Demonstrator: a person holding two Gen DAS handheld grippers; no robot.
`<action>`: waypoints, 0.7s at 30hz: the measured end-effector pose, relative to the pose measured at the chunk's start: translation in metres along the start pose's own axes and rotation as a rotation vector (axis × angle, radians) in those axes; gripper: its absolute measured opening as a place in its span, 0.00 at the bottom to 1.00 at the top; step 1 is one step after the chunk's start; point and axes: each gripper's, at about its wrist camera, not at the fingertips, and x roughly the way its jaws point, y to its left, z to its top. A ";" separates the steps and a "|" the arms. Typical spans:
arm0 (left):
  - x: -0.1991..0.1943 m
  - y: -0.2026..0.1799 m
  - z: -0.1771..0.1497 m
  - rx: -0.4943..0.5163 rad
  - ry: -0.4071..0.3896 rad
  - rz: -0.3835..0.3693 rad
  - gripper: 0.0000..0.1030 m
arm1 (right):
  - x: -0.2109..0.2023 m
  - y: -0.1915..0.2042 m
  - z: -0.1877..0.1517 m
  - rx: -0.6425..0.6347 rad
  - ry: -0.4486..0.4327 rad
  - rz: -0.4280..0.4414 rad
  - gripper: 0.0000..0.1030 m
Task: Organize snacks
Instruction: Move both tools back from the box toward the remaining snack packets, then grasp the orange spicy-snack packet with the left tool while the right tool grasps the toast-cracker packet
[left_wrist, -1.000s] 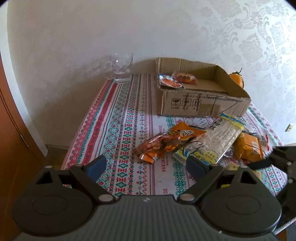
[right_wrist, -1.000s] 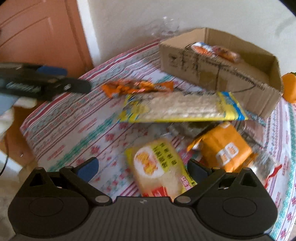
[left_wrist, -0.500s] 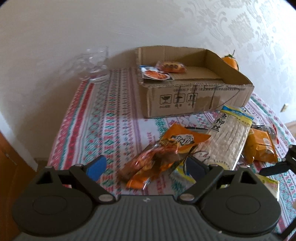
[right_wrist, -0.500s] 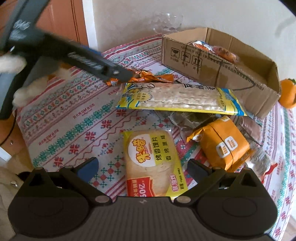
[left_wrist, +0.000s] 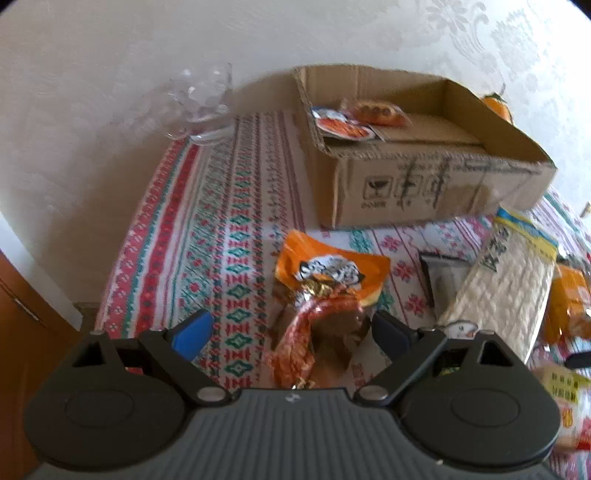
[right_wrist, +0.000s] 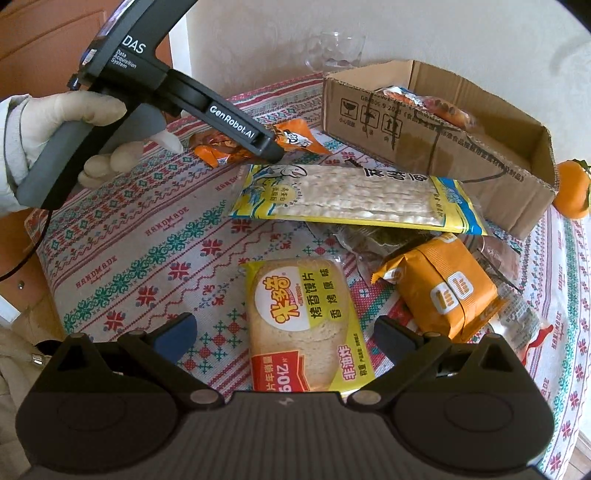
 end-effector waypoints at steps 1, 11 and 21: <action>0.001 0.000 -0.001 0.007 0.006 -0.008 0.91 | 0.000 0.000 0.000 0.001 -0.001 -0.001 1.00; -0.004 -0.005 -0.005 0.011 0.034 -0.118 0.91 | -0.001 0.000 -0.002 0.001 -0.010 -0.008 1.00; -0.009 -0.007 0.001 0.026 0.021 -0.096 0.49 | -0.003 0.000 -0.006 -0.004 -0.022 -0.007 1.00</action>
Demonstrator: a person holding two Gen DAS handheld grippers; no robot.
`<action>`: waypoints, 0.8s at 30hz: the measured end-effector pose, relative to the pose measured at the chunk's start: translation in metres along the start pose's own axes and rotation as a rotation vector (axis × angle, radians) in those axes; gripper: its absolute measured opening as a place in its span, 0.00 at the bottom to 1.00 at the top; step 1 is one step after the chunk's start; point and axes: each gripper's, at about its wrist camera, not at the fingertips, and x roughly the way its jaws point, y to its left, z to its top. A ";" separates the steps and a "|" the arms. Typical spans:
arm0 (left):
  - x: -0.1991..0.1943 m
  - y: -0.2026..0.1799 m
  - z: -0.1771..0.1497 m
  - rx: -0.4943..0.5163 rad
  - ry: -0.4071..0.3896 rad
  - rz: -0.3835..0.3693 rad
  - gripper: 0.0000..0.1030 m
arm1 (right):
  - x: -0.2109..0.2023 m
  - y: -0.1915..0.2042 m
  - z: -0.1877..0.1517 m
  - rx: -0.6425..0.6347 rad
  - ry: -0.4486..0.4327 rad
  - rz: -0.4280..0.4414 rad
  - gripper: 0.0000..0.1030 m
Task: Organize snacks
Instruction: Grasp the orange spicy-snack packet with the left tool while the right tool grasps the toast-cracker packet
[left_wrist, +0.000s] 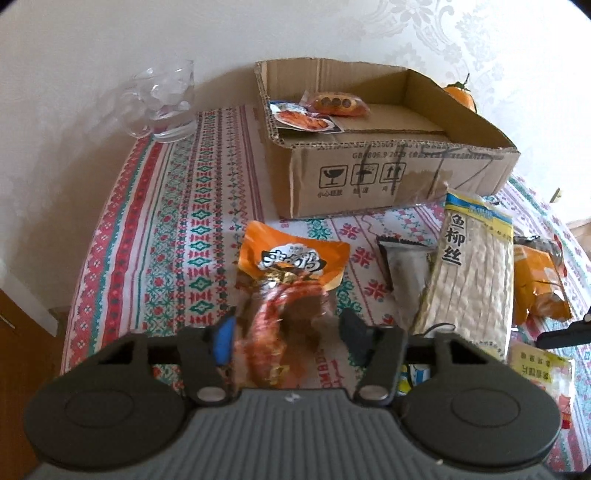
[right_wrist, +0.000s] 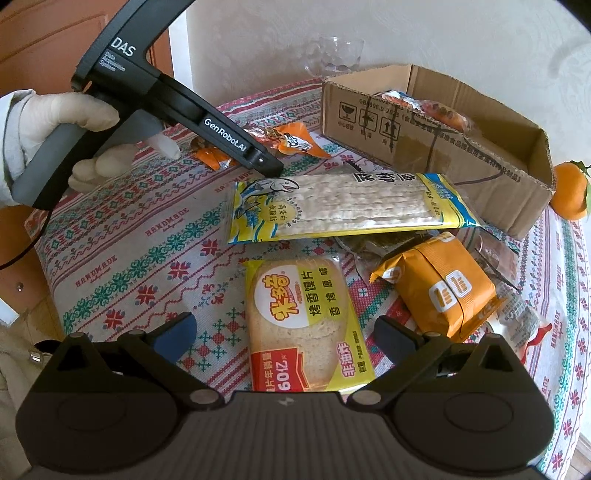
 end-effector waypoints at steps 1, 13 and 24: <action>-0.002 0.000 -0.001 -0.015 0.006 -0.007 0.49 | 0.000 0.000 0.000 0.000 -0.001 -0.001 1.00; 0.003 -0.013 0.000 -0.005 -0.004 0.023 0.57 | 0.002 -0.006 0.005 0.005 0.013 -0.013 1.00; 0.009 -0.013 0.003 0.004 -0.013 0.020 0.60 | -0.001 -0.005 0.010 -0.008 0.003 -0.009 0.70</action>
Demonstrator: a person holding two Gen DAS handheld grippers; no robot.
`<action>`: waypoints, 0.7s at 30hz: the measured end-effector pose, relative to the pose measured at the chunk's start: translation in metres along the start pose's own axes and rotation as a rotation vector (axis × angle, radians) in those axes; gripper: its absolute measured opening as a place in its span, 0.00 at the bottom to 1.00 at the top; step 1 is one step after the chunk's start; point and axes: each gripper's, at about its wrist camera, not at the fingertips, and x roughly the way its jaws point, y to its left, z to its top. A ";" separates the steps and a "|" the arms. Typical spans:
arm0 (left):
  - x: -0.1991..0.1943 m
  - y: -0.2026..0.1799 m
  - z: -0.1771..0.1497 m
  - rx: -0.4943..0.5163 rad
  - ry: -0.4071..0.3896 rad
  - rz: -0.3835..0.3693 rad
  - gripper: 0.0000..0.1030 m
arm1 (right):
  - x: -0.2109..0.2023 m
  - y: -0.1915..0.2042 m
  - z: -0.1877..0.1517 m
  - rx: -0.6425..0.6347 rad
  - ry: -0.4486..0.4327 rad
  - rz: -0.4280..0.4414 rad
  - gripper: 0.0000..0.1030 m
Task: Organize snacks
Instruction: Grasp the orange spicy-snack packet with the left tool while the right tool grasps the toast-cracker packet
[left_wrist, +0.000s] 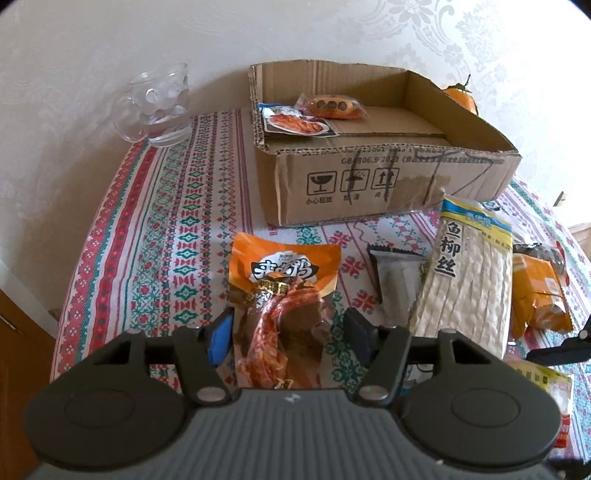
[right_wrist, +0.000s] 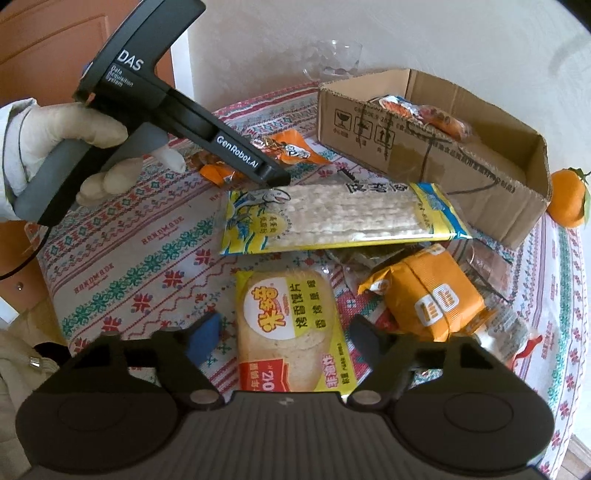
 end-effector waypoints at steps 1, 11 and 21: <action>0.000 0.000 0.000 -0.001 -0.001 0.000 0.59 | -0.001 -0.001 0.000 0.004 -0.003 -0.003 0.65; -0.005 -0.002 -0.002 -0.015 0.000 0.002 0.49 | -0.004 -0.002 0.000 0.029 0.000 -0.011 0.59; -0.019 0.001 -0.009 -0.032 0.016 -0.022 0.45 | -0.021 -0.004 -0.002 0.039 -0.019 -0.012 0.59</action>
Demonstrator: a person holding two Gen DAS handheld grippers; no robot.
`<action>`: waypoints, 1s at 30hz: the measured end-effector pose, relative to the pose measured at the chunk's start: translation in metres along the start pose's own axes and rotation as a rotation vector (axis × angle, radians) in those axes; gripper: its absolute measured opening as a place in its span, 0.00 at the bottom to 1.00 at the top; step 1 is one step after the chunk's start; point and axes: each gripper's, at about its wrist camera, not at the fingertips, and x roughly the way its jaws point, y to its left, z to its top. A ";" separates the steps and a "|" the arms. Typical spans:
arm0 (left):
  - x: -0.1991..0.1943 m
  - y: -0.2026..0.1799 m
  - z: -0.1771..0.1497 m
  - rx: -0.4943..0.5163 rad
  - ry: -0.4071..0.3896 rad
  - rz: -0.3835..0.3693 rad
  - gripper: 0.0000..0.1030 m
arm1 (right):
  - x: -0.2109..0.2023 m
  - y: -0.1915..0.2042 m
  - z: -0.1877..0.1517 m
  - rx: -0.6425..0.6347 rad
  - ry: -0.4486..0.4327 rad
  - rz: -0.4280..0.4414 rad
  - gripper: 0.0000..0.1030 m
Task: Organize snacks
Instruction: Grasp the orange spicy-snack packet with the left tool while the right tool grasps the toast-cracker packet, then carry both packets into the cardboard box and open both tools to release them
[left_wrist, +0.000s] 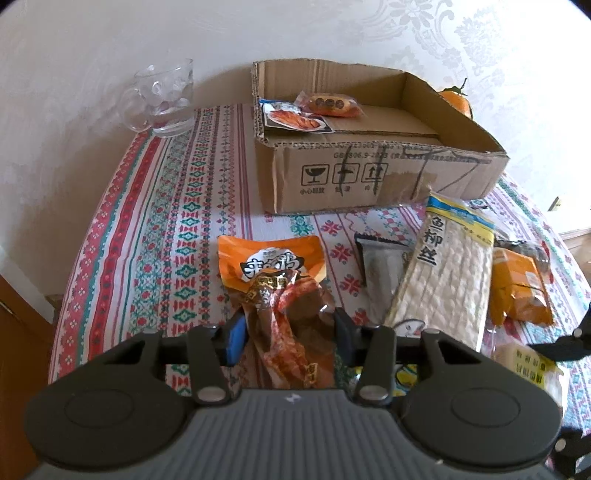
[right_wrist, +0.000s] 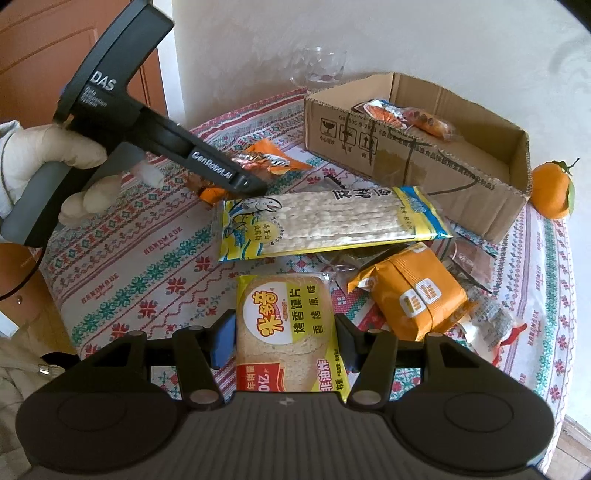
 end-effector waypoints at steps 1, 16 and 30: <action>-0.002 0.000 -0.001 -0.001 -0.002 0.002 0.45 | -0.002 0.000 0.000 0.000 -0.003 0.001 0.59; -0.019 0.000 -0.002 -0.007 -0.030 0.001 0.45 | -0.020 -0.001 0.003 0.007 -0.036 -0.018 0.59; -0.082 -0.008 -0.007 -0.030 -0.125 -0.039 0.45 | -0.048 -0.030 0.038 -0.007 -0.096 -0.065 0.59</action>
